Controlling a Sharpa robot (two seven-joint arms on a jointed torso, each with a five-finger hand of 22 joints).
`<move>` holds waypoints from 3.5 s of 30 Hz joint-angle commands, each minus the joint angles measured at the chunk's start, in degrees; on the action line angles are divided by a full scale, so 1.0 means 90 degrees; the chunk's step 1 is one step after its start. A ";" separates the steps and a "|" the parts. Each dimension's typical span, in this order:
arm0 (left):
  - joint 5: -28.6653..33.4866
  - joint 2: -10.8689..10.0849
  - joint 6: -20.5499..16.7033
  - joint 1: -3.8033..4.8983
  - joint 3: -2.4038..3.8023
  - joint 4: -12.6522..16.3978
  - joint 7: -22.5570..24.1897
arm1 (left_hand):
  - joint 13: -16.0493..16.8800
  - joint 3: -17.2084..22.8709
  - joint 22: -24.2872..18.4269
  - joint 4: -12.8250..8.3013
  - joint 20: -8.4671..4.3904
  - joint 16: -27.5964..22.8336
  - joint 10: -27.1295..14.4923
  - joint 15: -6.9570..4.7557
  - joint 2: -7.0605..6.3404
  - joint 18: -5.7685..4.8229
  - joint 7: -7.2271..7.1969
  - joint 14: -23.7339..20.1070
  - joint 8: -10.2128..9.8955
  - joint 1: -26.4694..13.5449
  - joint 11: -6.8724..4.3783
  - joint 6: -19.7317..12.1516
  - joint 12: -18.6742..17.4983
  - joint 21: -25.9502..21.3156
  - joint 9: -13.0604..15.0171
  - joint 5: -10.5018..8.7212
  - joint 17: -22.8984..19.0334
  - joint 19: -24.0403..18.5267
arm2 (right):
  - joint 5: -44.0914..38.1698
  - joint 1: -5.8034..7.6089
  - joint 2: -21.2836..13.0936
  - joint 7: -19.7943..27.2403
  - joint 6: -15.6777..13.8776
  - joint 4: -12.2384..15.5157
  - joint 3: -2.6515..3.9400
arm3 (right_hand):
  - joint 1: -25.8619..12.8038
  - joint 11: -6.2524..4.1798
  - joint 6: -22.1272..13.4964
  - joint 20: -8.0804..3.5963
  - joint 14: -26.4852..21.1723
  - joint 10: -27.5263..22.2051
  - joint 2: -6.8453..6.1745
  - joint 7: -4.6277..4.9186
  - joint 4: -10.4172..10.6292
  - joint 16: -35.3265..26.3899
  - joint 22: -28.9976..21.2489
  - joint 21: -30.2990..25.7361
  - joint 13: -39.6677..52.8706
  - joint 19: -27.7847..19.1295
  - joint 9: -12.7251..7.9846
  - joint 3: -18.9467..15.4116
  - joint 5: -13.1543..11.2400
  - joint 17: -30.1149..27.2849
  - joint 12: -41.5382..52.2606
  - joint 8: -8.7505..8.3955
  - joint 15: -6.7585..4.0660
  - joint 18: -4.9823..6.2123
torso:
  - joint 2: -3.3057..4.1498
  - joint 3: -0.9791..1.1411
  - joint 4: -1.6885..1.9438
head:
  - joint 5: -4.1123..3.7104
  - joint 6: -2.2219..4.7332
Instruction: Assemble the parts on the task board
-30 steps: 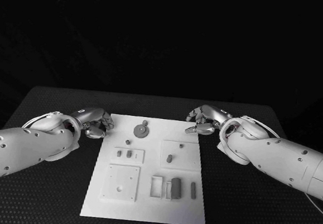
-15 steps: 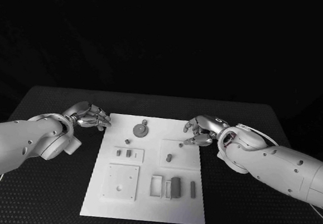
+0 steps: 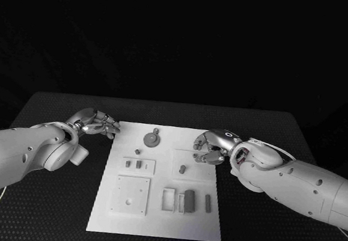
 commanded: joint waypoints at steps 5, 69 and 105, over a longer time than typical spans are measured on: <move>0.0284 -0.0013 0.0095 0.0004 0.0006 0.0008 0.0189 | -0.0013 -0.0085 -0.0039 -0.0009 -0.0032 -0.0096 -0.0036 0.0034 0.0047 -0.0145 -0.0005 0.0022 0.0008 -0.0052 0.0013 -0.0067 -0.0007 -0.0086 0.0013 -0.0041 0.0018 -0.0020 | -0.0967 -0.0053 0.0049 -0.0156 0.0046 0.0044 -0.0037 | 0.0137 0.0018 0.0144 -0.0042 0.0078 0.0295 0.0008 -0.0057 0.0020 0.0007 0.0005 0.0002 -0.0356 0.0128 -0.0050 -0.0078 -0.0012 -0.0009 -0.0394 0.0068 0.0001 0.0111 | 0.0000 -0.0004 0.0006 | 0.0006 -0.0029; 0.0362 -0.0009 0.0240 0.0004 0.0006 -0.0062 0.0100 | -0.0050 -0.0194 -0.0107 -0.0012 -0.0045 -0.0255 -0.0101 0.0053 0.0095 -0.0190 0.0019 0.0024 -0.0008 -0.0084 0.0036 -0.0135 -0.0019 -0.0195 0.0003 -0.0050 0.0092 -0.0015 | -0.1514 -0.0227 0.0363 -0.0613 -0.0097 -0.0282 -0.0067 | 0.0067 -0.0365 0.0625 -0.0293 0.0591 0.2067 0.0221 -0.0212 0.0158 0.0462 0.0302 0.0306 -0.0709 0.0727 -0.0268 0.1410 -0.0014 0.0223 -0.0918 0.0286 -0.0361 0.0111 | 0.0000 0.0002 -0.0001 | 0.0038 -0.0114; 0.0361 0.0005 0.0237 0.0004 0.0006 -0.0145 0.0095 | -0.0059 -0.0195 -0.0119 -0.0014 -0.0047 -0.0287 -0.0111 0.0052 0.0100 -0.0195 0.0019 0.0034 -0.0004 -0.0035 0.0040 -0.0138 -0.0015 -0.0215 0.0004 -0.0043 0.0120 -0.0003 | -0.1498 -0.0227 0.0286 -0.0760 -0.0482 -0.0110 -0.0034 | -0.0065 -0.0500 0.0842 -0.0394 0.0740 0.2381 0.0228 -0.0314 0.0094 0.0513 0.0295 0.0393 -0.0581 0.0909 -0.0173 0.1480 -0.0014 0.0248 -0.0890 0.0445 -0.0498 0.0111 | -0.0001 0.0002 0.0001 | 0.0037 -0.0095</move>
